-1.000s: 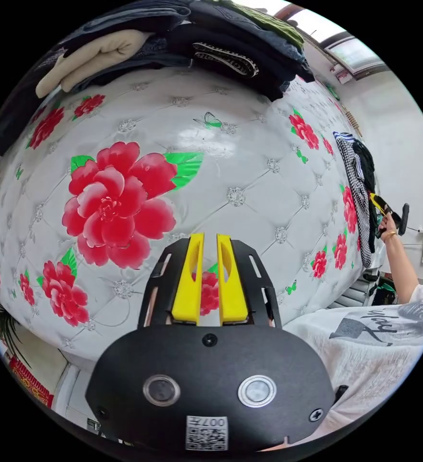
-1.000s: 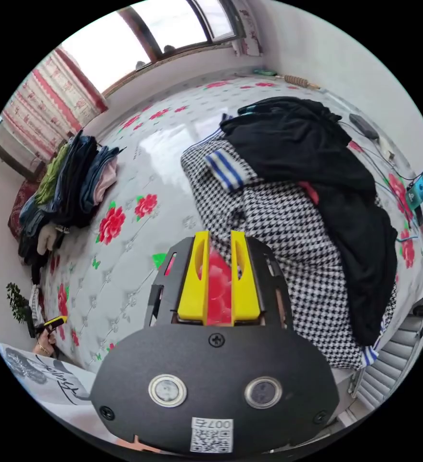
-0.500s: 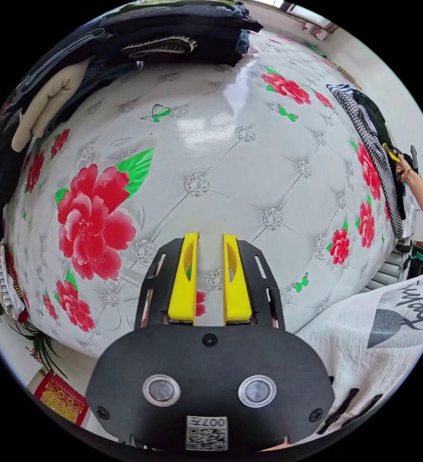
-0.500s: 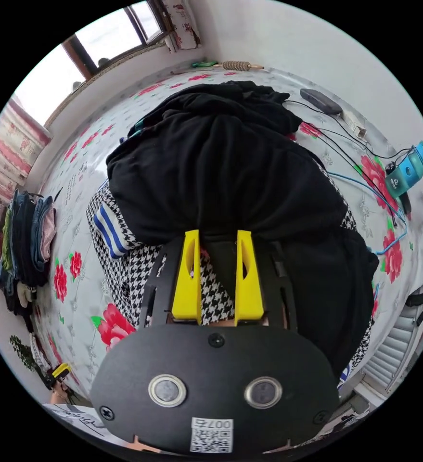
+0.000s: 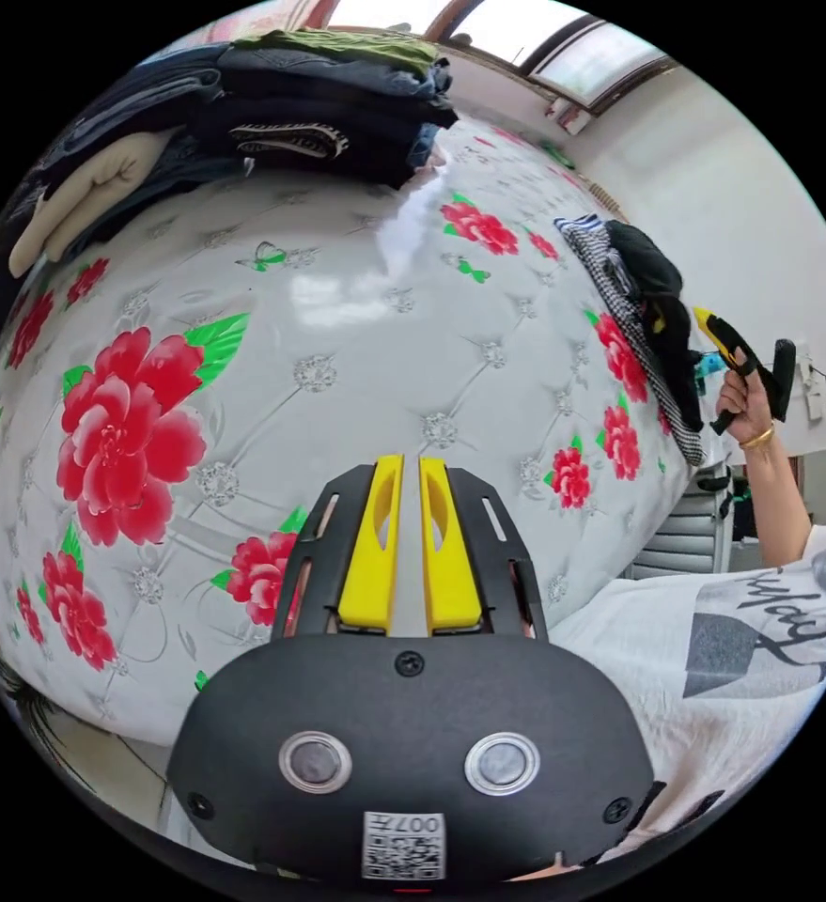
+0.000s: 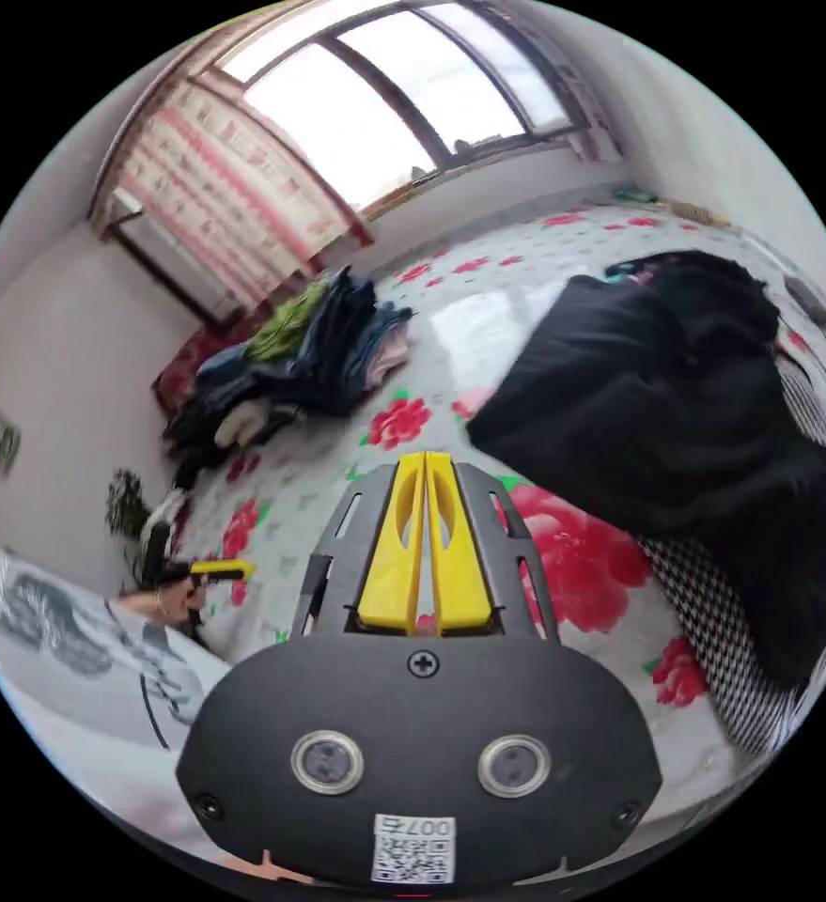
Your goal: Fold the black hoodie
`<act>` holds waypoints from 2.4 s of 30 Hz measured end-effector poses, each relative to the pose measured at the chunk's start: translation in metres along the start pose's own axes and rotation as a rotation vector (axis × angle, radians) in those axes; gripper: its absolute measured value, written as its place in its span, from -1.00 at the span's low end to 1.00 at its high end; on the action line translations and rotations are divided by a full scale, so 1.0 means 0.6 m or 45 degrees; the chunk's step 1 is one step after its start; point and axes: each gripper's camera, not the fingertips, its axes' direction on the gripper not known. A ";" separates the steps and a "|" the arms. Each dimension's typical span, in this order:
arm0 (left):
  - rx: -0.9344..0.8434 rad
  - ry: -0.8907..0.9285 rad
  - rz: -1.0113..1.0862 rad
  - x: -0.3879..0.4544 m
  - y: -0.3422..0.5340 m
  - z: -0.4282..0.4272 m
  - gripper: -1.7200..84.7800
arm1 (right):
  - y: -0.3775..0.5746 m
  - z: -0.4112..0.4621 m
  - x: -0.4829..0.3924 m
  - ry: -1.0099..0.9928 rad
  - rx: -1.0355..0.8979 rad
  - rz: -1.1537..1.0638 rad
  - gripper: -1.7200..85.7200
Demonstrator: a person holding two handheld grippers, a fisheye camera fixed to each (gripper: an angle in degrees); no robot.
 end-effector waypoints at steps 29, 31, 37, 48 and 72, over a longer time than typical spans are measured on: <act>-0.048 0.102 -0.145 -0.123 0.169 -0.187 -0.84 | 0.286 -0.205 0.424 -0.013 0.882 1.113 -0.93; -0.025 0.132 -0.106 -0.110 0.160 -0.199 -0.84 | 0.284 -0.214 0.389 -0.162 0.938 0.956 -0.95; 0.076 0.202 0.008 -0.085 0.184 -0.256 -0.83 | 0.229 -0.186 0.080 -0.359 0.696 0.265 -0.97; 0.343 0.331 0.022 -0.104 0.328 -0.381 -0.81 | 0.391 0.224 -0.696 -0.627 -0.146 -0.726 -0.90; 0.305 0.139 -0.311 -0.105 0.677 -0.407 -0.75 | 0.631 0.864 -0.635 0.308 -1.076 -0.834 -0.86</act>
